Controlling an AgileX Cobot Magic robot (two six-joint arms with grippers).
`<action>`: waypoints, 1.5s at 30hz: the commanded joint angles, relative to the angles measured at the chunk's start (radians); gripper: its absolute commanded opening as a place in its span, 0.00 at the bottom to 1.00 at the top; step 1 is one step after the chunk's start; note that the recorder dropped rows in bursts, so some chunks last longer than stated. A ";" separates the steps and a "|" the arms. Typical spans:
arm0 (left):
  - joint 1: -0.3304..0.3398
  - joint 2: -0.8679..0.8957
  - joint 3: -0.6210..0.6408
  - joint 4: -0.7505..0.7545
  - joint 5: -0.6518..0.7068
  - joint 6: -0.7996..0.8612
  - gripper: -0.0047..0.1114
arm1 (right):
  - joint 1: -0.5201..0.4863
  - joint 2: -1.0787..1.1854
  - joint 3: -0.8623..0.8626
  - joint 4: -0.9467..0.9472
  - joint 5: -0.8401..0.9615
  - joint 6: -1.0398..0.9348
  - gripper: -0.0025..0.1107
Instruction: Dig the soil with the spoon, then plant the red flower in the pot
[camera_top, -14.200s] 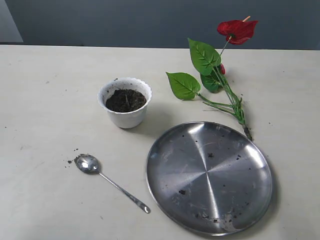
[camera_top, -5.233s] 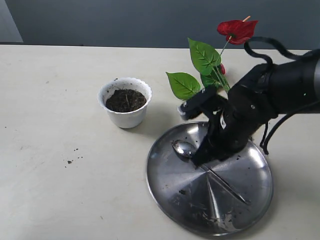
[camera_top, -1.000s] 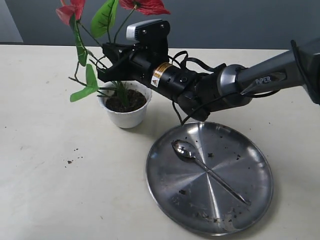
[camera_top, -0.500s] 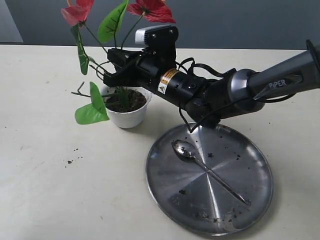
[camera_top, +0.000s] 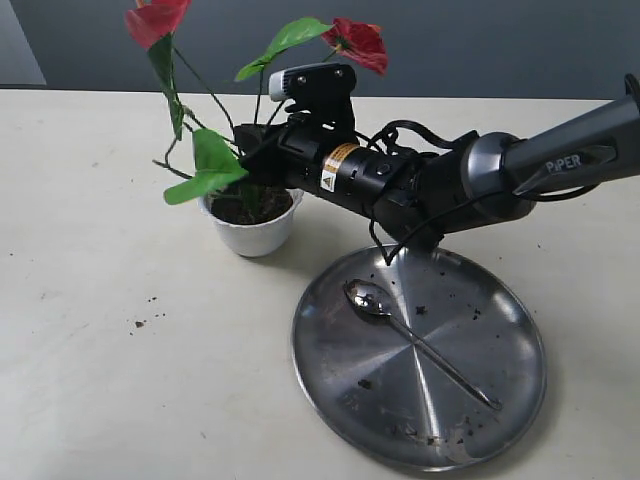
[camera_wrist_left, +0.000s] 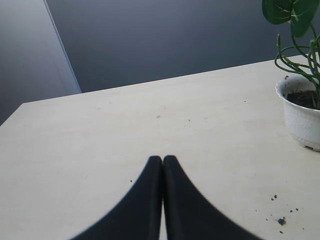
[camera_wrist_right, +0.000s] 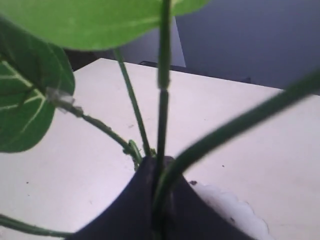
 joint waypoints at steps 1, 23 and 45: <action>-0.002 0.003 -0.003 -0.005 -0.007 -0.004 0.05 | -0.003 0.038 0.030 -0.037 0.225 -0.003 0.02; -0.002 0.003 -0.003 -0.005 -0.007 -0.004 0.05 | -0.003 0.038 0.030 -0.102 0.244 -0.001 0.03; -0.002 0.003 -0.003 -0.005 -0.007 -0.004 0.05 | -0.003 -0.248 0.027 -0.134 0.444 -0.005 0.12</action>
